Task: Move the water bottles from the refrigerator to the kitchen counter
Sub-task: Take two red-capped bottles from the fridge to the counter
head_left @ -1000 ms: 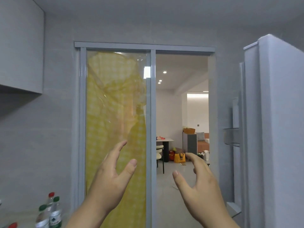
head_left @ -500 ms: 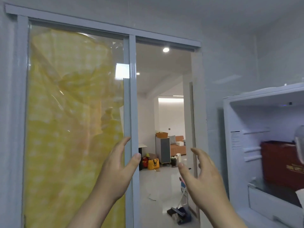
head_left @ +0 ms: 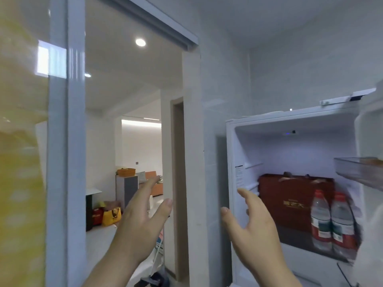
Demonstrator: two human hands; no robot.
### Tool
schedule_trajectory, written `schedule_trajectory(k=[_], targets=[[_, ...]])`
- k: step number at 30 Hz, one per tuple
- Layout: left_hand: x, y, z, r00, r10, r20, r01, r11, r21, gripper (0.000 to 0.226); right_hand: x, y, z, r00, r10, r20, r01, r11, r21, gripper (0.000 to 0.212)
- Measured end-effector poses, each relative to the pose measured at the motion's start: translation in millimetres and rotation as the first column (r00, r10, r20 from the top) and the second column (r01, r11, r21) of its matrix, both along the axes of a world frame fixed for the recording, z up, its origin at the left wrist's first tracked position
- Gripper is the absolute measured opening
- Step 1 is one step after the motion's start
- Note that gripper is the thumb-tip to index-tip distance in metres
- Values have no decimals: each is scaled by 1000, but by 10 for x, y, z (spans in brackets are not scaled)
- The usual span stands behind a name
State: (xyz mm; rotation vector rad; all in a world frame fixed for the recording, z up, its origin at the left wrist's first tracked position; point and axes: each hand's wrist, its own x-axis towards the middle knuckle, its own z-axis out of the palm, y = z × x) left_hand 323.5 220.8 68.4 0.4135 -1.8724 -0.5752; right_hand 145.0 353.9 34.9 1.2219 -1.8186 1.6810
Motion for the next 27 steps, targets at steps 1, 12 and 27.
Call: schedule_trajectory(k=[1,12,27], targets=[[-172,-107,-23,1000,-28,0,28,1000,-6,53,-142,-68,-36,1000,-27,6,27,1000,-2,65],[-2090,-892,-250,962,-273,21,273,962,9,60,-1655,-467,-234,951,-298,83,297,955,19,68],[-4975,-859,-546,645,-762,-57,754,624,204,54,-3325,-182,-453,679,-720,140,705,693,147,63]])
